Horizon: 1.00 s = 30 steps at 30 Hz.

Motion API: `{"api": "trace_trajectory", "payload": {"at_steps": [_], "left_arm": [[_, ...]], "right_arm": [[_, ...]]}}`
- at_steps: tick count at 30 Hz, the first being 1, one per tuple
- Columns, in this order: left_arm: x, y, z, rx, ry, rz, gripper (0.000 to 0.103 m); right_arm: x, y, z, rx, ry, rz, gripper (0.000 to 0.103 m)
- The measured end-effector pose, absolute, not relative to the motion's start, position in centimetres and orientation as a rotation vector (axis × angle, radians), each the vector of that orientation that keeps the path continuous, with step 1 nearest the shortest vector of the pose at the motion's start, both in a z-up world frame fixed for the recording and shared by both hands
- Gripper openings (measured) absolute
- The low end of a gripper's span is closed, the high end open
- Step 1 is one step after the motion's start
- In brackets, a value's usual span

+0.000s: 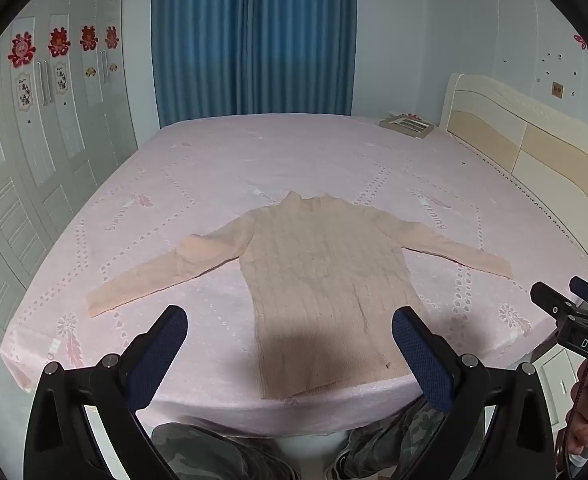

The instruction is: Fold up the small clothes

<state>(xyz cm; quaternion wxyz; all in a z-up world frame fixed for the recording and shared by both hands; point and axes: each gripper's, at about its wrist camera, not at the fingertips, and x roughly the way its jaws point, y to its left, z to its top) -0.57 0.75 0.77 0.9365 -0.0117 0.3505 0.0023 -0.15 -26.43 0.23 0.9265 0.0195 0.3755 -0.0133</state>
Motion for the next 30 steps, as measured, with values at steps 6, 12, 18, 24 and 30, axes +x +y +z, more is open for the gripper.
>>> {"api": "trace_trajectory", "payload": {"at_steps": [6, 12, 18, 24, 30], "left_arm": [[0.1, 0.5, 0.3, -0.042, 0.733, 0.004, 0.103], [0.1, 1.4, 0.0, -0.064, 0.746, 0.002, 0.103], [0.2, 1.7, 0.2, -0.072, 0.748, 0.003, 0.103], [0.2, 1.6, 0.0, -0.072, 0.755, 0.007, 0.103], [0.2, 1.7, 0.0, -0.074, 0.755, 0.008, 0.103]], "right_arm": [[0.1, -26.0, 0.1, 0.039, 0.769, -0.023, 0.103], [-0.1, -26.1, 0.3, 0.045, 0.766, -0.019, 0.103], [-0.1, -26.1, 0.6, 0.044, 0.766, -0.017, 0.103], [-0.1, -25.7, 0.6, 0.045, 0.766, -0.013, 0.103], [-0.1, -25.4, 0.6, 0.037, 0.760, -0.013, 0.103]]}}
